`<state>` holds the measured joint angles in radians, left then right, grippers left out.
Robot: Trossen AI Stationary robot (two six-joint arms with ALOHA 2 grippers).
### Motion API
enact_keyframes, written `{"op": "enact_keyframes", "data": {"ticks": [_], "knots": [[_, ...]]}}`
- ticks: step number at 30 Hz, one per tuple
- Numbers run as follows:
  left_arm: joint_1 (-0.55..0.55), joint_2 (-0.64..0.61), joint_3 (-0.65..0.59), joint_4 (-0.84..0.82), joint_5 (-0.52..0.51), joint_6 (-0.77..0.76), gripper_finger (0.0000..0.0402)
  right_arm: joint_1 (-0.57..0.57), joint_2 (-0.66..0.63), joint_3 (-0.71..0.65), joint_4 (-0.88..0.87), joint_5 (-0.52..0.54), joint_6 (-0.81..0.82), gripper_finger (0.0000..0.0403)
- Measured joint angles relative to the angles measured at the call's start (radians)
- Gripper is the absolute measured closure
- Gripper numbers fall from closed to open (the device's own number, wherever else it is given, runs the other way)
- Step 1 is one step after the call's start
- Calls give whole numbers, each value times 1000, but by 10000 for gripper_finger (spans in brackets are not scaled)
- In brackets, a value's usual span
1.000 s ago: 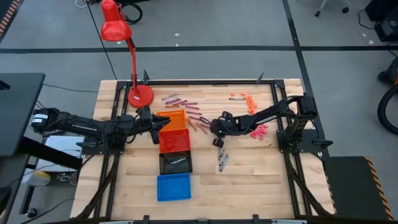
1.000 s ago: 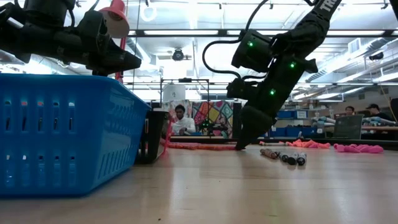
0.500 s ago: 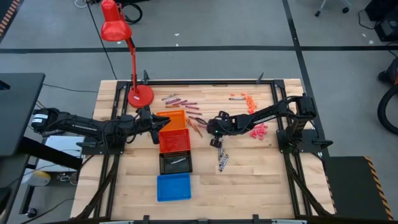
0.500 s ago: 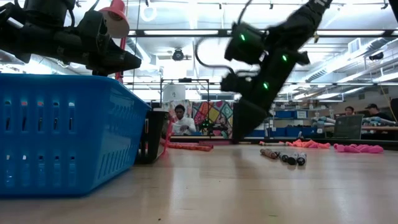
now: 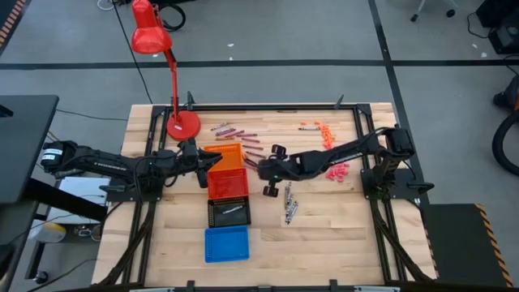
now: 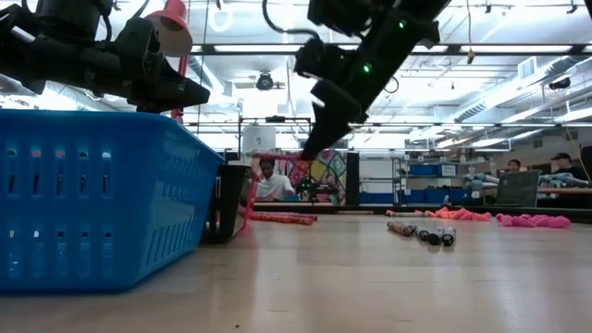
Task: Sort crayons
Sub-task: Put the red crayon into the red basket
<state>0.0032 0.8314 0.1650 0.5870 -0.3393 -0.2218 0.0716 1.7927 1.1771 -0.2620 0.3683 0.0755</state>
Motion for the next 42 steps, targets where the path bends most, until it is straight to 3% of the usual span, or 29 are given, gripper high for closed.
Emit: {"op": "enact_keyframes", "data": {"ticks": [4, 18, 22, 29, 35, 42], "knots": [[0, 0, 0, 0, 0, 0, 331, 11, -1, 1, 80, -20, -33, 376], [0, 0, 0, 16, 0, 0, 331, -5, 4, -58, 549, -290, -121, 376], [0, 0, 0, 66, 0, 3, 331, -10, 5, -63, 594, -319, -121, 376], [-2, 0, 0, 119, 0, 32, 331, -10, 116, -63, 746, -373, -122, 376], [-2, 0, 0, 108, 0, 34, 331, -38, 198, -20, 744, -389, -121, 376], [-1, 0, 0, 92, 0, 34, 331, -69, 287, 84, 594, -428, -108, 375]]}}
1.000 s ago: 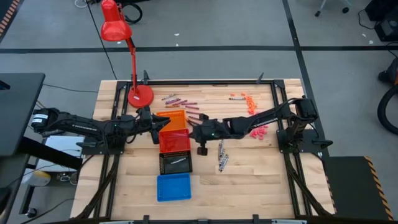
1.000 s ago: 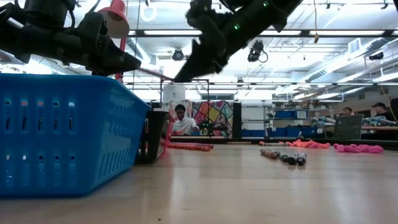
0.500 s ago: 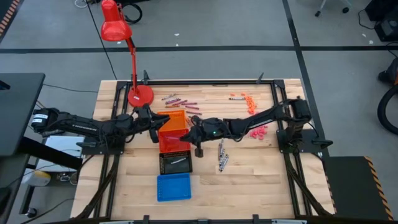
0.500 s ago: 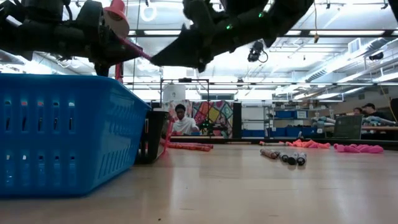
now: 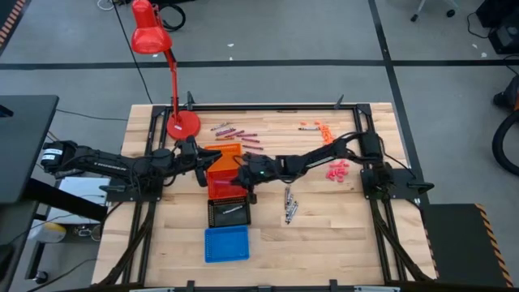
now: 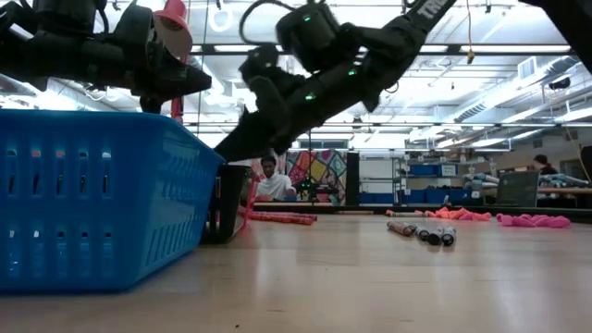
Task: Sort crayons
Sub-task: Put the red crayon into the red basket, then put the orange crayon into the orange basket
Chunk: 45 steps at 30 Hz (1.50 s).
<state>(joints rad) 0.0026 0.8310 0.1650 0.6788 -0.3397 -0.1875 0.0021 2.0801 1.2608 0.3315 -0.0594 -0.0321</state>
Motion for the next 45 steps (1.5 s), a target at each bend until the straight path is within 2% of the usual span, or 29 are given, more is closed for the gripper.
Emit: {"op": "enact_keyframes", "data": {"ticks": [6, 10, 16, 20, 23, 28, 34, 45], "knots": [[0, 1, 0, 2, 0, 0, 331, -6, 47, 68, -111, -12, 3, 363], [0, 6, 1, -6, 1, 0, 331, -7, 63, 98, -166, -12, 3, 341], [0, 13, 0, -2, 1, -1, 331, -10, 52, 99, -192, -14, -8, 302], [0, 13, 0, -10, 1, -1, 331, -16, 19, 98, -220, -10, -26, 291], [0, 13, 0, -19, 0, -2, 331, -20, -39, 99, -263, 17, -55, 290], [0, 13, 0, -48, 0, -1, 331, -30, -114, 100, -429, 135, -95, 290], [0, 13, 0, -65, 0, -2, 331, -45, -156, 28, -526, 207, -38, 290], [15, 13, 0, -62, 0, -8, 331, -46, -167, -138, -475, 289, 90, 282]]}}
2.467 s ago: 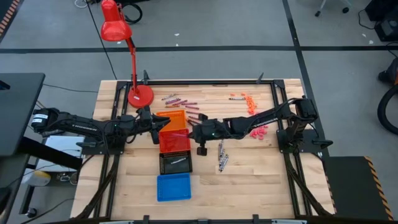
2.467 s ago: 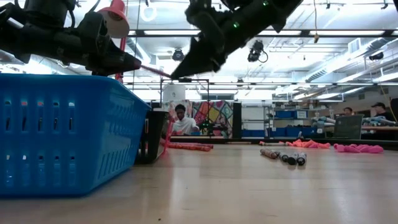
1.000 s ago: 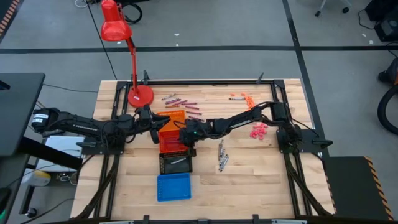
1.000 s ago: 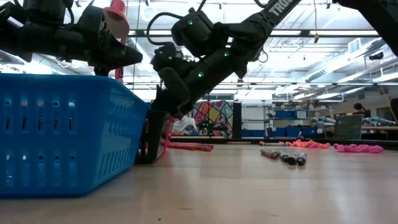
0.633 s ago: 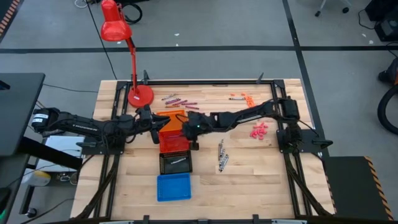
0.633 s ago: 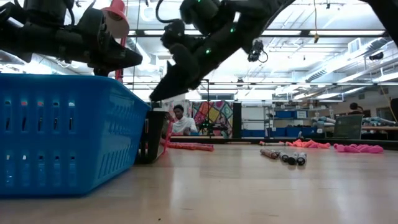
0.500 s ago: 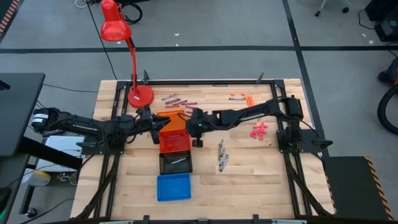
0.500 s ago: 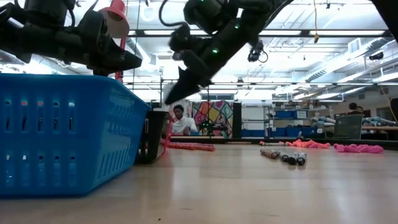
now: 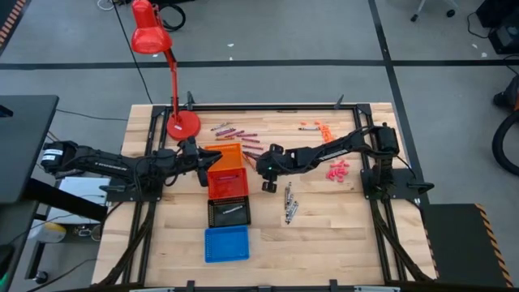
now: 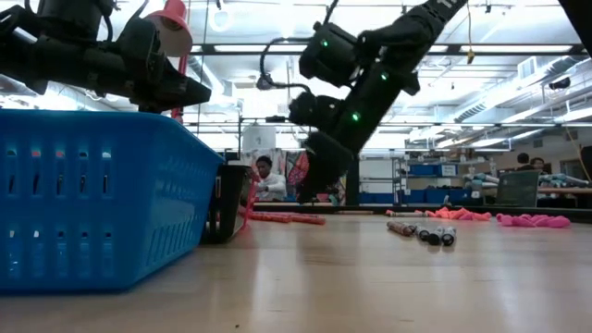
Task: Sort crayons
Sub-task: Put the orange crayon into the orange basket
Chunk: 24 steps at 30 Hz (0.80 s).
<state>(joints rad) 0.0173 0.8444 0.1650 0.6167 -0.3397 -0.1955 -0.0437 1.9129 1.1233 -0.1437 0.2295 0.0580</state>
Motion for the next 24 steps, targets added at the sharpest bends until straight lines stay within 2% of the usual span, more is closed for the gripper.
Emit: {"op": "enact_keyframes", "data": {"ticks": [11, 16, 24], "knots": [[-1, 0, 0, -7, 0, -4, 331, -14, -2, -51, 28, 14, 47, 236], [-1, 0, 0, -7, 0, -4, 331, -16, -2, -101, 102, -20, 63, 234], [-1, 0, 0, -7, 0, -4, 331, -17, -6, -130, 117, -16, 94, 244]]}}
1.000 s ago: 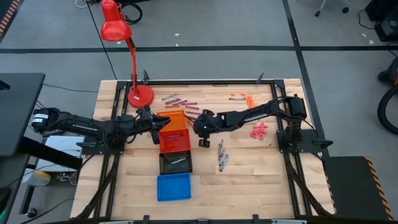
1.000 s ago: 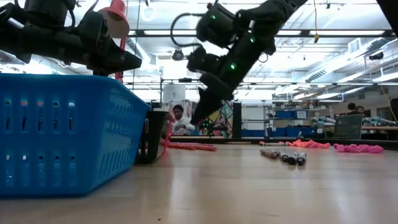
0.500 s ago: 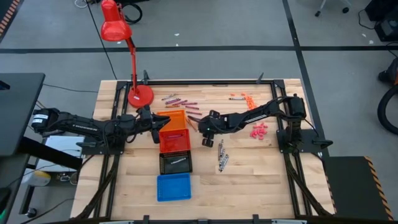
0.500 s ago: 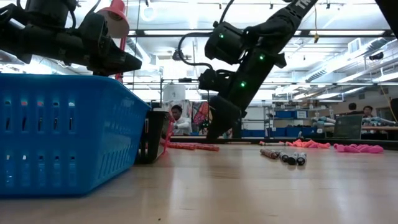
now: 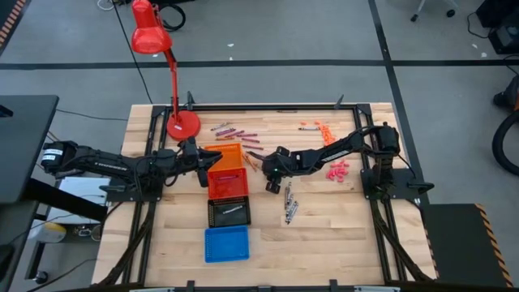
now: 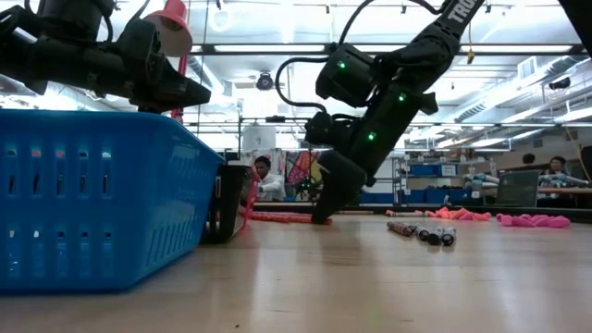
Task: Sort crayons
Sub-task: Put the orange crayon into the orange basket
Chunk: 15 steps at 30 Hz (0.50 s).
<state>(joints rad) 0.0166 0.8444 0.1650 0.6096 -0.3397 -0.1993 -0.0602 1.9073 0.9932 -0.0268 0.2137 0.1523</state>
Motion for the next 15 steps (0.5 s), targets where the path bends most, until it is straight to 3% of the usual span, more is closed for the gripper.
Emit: {"op": "enact_keyframes", "data": {"ticks": [4, 15], "knots": [[0, 0, 0, 0, 0, 0, 331, 1, -1, -1, -10, -1, 15, 267], [0, 0, 0, 0, 0, 0, 331, 1, -2, -1, -36, -4, 18, 378]]}}
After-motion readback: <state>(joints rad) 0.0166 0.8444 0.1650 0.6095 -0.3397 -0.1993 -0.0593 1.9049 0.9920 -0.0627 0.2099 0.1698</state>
